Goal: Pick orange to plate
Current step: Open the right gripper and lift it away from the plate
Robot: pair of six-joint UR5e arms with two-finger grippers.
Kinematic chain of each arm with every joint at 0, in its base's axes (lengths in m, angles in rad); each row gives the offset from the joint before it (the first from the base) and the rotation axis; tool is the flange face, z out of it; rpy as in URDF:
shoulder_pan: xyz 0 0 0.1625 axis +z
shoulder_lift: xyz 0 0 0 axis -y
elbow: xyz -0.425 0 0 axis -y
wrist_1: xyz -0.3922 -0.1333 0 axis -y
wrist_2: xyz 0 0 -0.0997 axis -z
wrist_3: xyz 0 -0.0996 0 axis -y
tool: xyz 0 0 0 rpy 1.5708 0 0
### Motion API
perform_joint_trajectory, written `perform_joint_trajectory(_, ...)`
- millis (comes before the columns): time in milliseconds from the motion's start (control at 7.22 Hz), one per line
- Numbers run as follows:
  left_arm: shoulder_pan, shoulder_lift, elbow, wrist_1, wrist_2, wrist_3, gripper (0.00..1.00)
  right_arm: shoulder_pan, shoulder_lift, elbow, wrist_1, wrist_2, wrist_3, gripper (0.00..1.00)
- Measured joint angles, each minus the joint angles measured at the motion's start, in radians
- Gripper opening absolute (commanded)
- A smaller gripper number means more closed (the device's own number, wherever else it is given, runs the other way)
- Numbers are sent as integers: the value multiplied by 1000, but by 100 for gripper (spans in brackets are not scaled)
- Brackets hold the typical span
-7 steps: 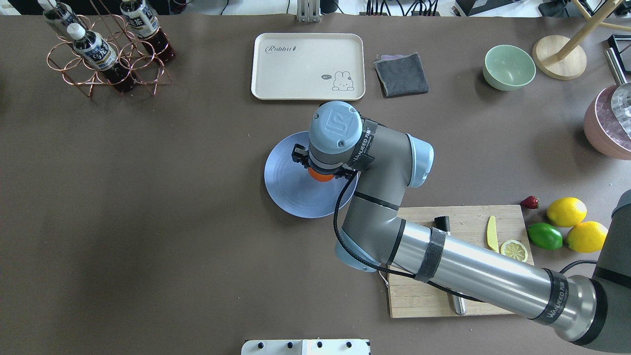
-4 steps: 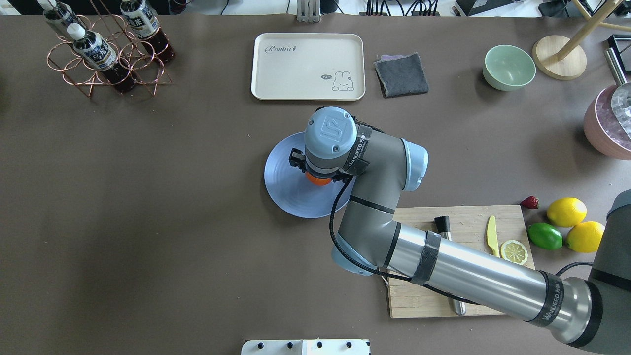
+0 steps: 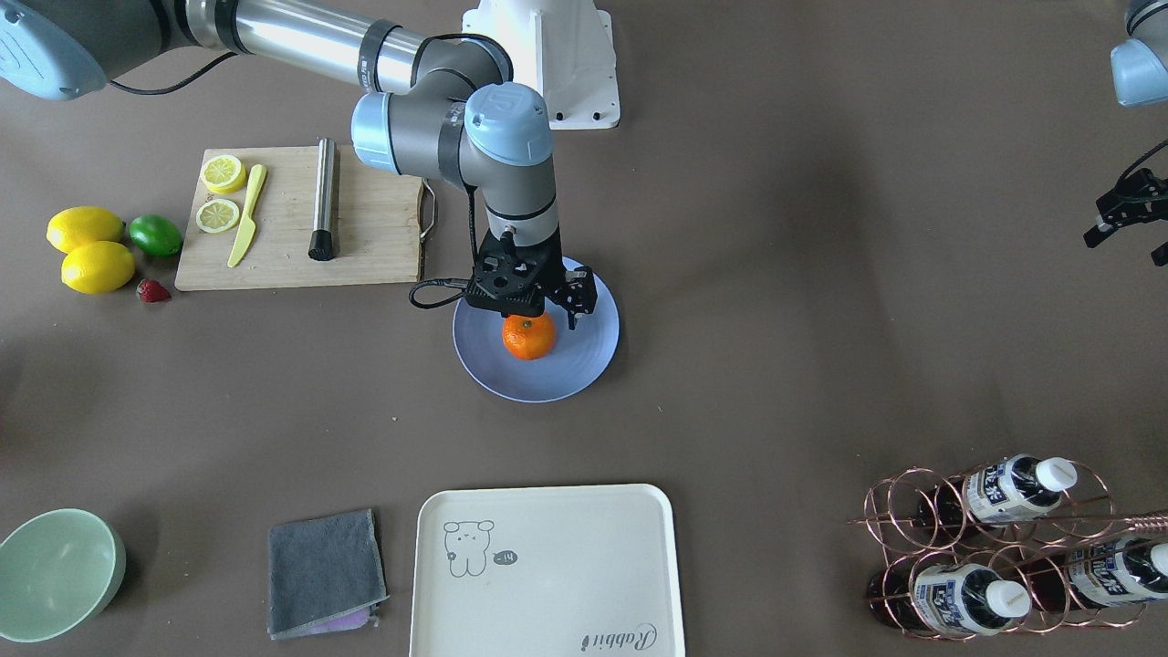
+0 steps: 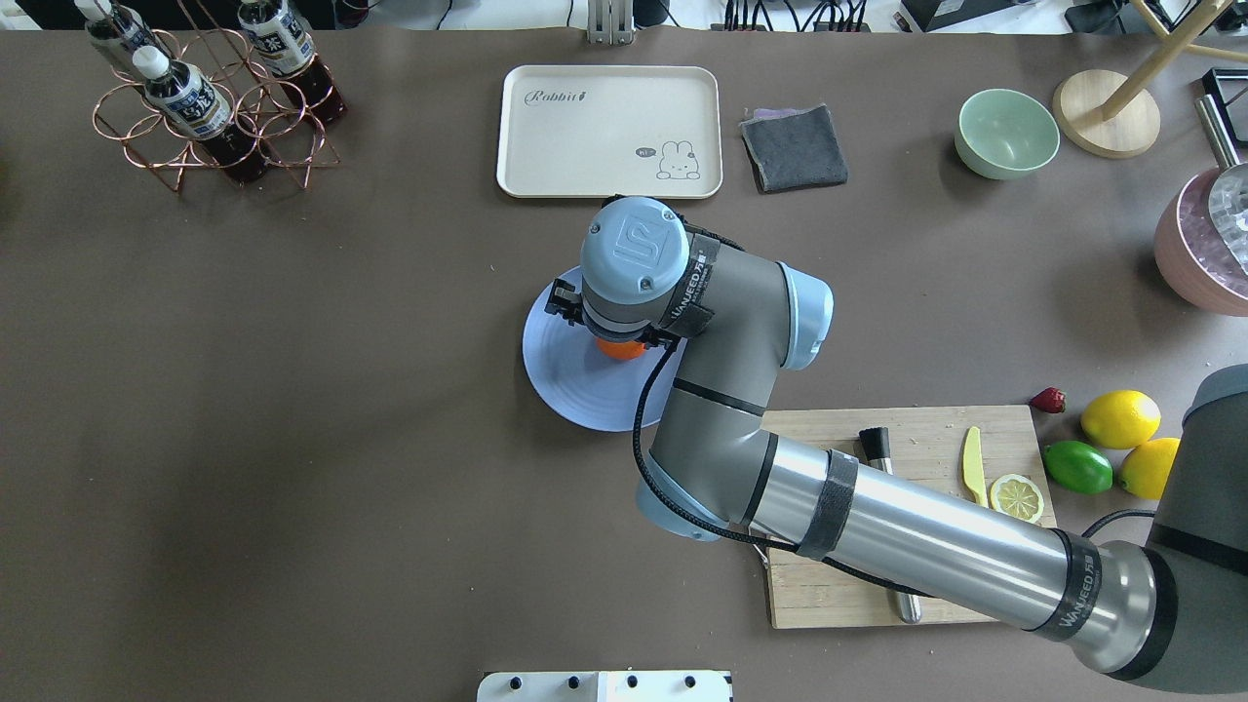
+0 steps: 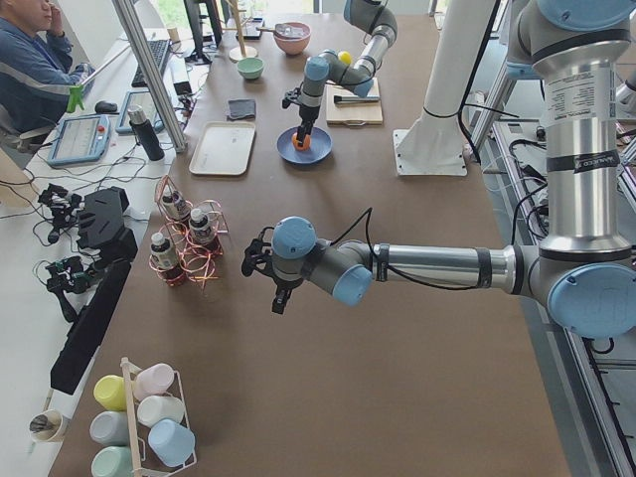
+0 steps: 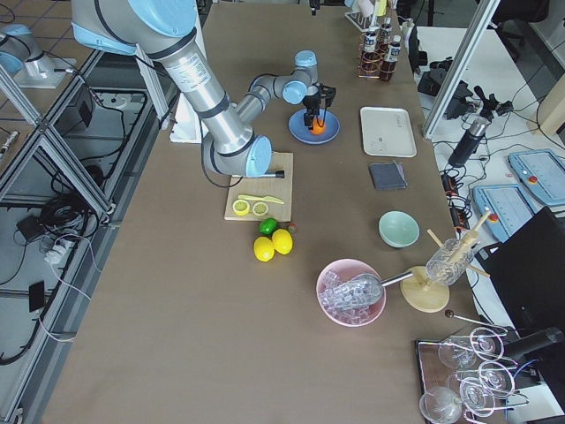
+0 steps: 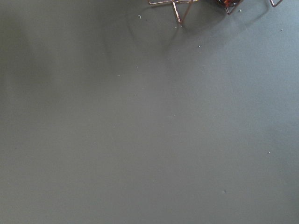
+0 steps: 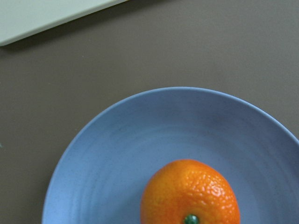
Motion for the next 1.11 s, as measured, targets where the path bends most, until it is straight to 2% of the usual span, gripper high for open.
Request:
perform_joint_trajectory(277, 0, 20, 4, 15, 4, 0, 98, 102, -17, 31, -9, 84, -71, 100)
perform_joint_trajectory(554, -3, 34, 8, 111, 5, 40, 98, 240, -107, 65, -10, 207, -236, 100)
perform_joint_trajectory(692, -31, 33, 5, 211, 5, 151, 98, 303, -175, 104, -11, 258, -332, 100)
perform_joint_trajectory(969, -157, -21, -21, 544, 10, 480, 98, 414, -327, 200, -10, 340, -508, 100)
perform_joint_trajectory(1108, -224, -41, -38, 664, 30, 604, 98, 463, -411, 249, -10, 366, -602, 100)
